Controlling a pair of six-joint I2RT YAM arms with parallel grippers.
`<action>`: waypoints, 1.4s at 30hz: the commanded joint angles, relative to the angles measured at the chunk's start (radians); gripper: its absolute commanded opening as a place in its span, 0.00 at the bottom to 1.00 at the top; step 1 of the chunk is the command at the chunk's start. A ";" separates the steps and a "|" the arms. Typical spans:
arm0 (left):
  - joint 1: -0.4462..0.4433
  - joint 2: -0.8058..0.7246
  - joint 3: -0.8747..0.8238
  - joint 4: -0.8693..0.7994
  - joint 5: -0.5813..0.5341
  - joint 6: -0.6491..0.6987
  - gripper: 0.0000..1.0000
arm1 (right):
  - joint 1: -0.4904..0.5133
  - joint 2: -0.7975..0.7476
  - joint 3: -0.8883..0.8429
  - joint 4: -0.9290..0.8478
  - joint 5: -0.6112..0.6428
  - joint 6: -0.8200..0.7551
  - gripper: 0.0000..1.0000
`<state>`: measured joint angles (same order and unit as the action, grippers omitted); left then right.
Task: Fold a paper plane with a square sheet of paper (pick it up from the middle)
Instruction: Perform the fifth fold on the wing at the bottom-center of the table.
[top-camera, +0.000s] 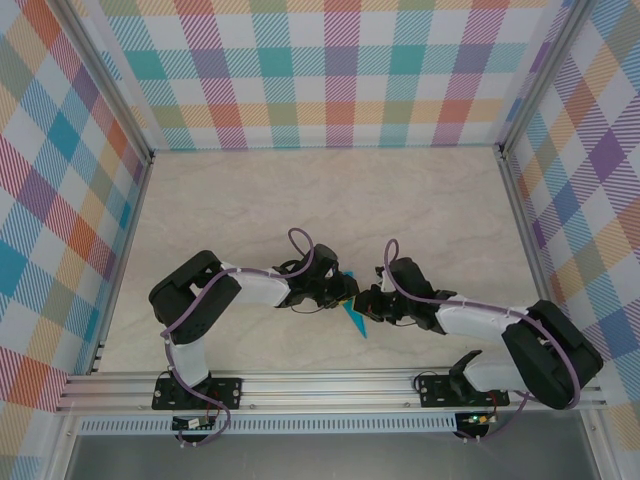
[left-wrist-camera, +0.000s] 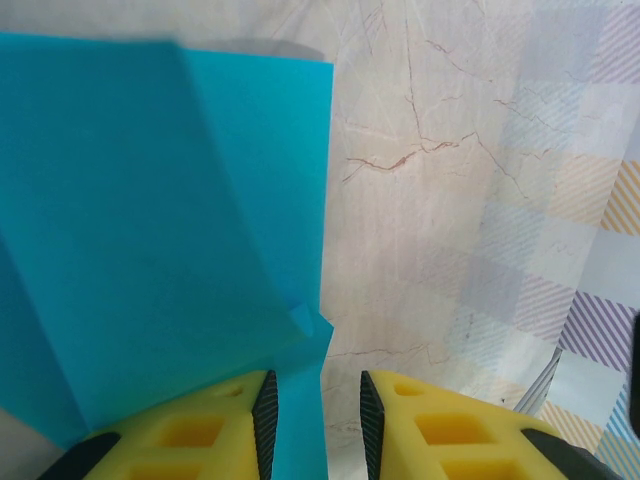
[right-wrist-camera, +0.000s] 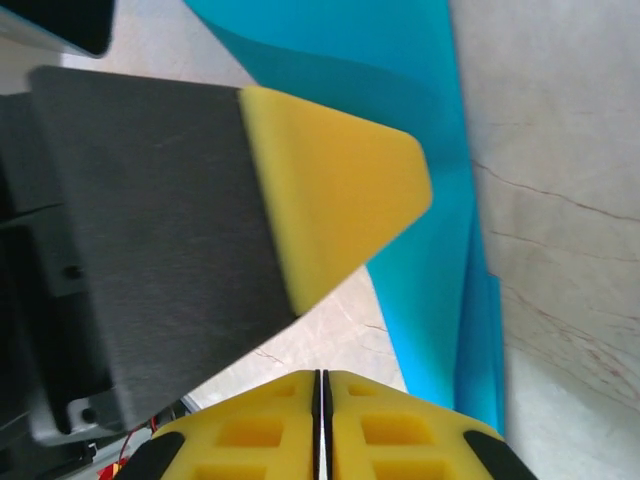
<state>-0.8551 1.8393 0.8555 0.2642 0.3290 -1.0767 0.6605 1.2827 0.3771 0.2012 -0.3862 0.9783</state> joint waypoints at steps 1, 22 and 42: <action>-0.016 0.050 -0.006 -0.075 -0.013 0.017 0.31 | -0.004 0.019 0.020 0.020 -0.029 -0.027 0.12; 0.003 -0.084 0.090 -0.224 -0.090 0.195 0.41 | -0.013 0.253 -0.009 -0.142 0.044 -0.078 0.00; 0.026 -0.112 -0.038 -0.037 -0.107 0.194 0.39 | -0.015 0.263 0.006 -0.152 0.040 -0.063 0.00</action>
<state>-0.8425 1.7084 0.8345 0.1604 0.2302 -0.8921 0.6430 1.4853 0.4187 0.2008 -0.4366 0.9237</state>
